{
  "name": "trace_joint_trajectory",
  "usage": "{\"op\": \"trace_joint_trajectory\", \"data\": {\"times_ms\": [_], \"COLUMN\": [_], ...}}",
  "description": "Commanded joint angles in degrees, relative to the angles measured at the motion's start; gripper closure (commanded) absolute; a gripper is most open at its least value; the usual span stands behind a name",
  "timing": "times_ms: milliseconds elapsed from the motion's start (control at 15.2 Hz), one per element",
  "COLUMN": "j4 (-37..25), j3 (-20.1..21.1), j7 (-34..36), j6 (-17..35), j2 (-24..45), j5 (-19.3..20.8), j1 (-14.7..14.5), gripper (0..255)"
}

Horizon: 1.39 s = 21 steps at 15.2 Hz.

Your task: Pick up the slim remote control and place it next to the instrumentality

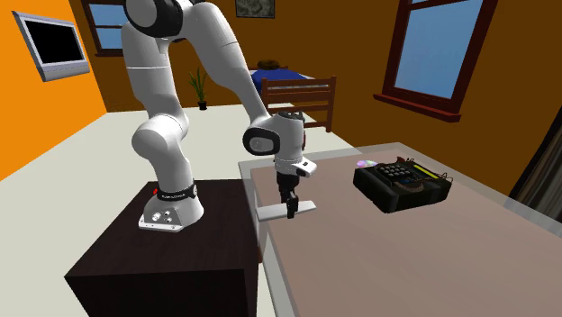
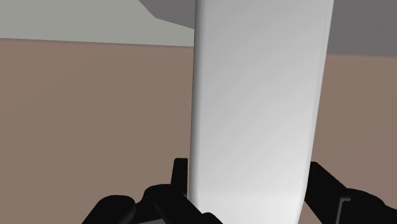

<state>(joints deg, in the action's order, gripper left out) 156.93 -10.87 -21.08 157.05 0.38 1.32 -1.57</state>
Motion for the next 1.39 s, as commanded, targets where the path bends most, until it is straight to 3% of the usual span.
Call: {"op": "trace_joint_trajectory", "data": {"times_ms": [0, 330, 1320], "j4": [0.0, 0.0, -1.5], "j3": [0.0, 0.0, 0.4], "j7": [0.0, 0.0, 2.5], "j6": [0.0, 0.0, -14.9], "j2": [0.0, 0.0, -13.5], "j5": [0.0, 0.0, 3.5], "j1": [0.0, 0.0, 0.8], "gripper": [255, 255, 255]}}
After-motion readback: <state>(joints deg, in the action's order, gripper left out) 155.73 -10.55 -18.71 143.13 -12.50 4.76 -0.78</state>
